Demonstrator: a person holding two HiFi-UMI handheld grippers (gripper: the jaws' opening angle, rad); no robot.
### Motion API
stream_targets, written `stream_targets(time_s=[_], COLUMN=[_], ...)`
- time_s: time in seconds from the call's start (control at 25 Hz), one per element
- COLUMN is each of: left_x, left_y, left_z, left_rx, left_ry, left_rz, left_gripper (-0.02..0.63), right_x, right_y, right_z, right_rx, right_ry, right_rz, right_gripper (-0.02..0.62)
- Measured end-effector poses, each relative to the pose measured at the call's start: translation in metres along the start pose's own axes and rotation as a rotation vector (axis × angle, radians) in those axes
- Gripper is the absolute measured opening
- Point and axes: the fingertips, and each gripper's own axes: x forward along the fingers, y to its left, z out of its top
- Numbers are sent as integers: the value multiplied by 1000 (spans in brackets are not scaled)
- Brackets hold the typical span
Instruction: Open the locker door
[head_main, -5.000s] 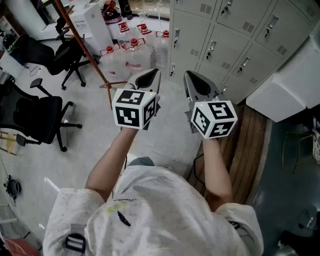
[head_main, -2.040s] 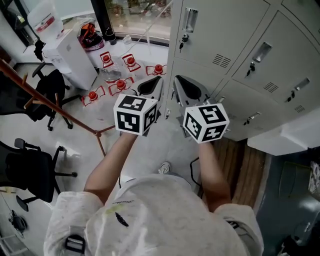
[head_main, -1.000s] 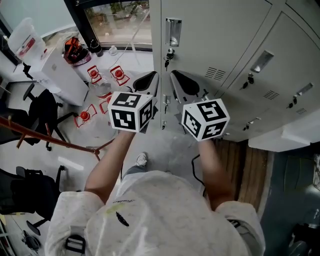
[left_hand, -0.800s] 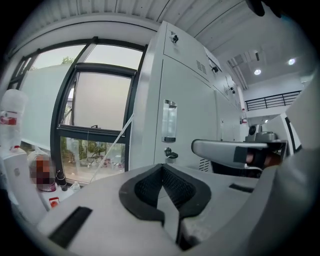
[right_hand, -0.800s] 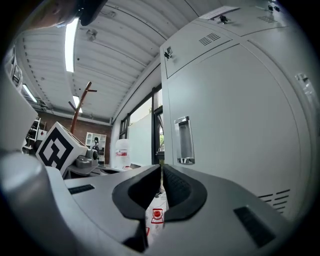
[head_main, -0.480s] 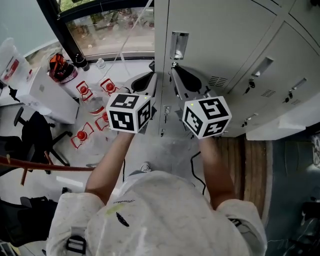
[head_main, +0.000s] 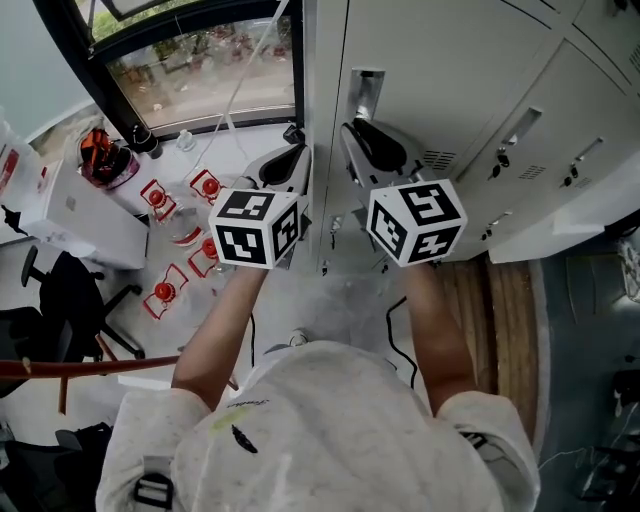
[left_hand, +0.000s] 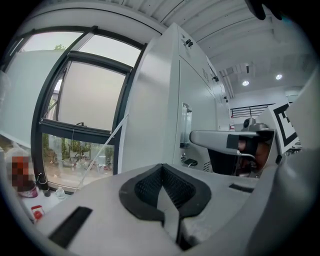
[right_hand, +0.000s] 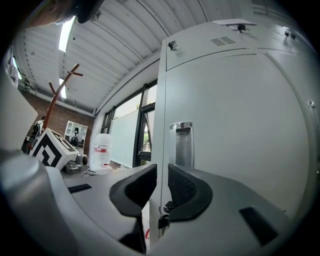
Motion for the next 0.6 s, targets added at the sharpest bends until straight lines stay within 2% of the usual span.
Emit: stream_targets(time_s=[0.24, 0.6], left_x=[0, 12], left_y=[15, 21], left_z=[0, 1], left_rx=[4, 21], left_ry=[7, 18], left_rz=[-28, -104], left_gripper=[6, 6], right_x=[8, 21], right_y=[-9, -9], right_z=[5, 3], right_rx=[3, 13], right_ry=[-14, -11], right_rz=[-76, -115], right_gripper=[83, 127])
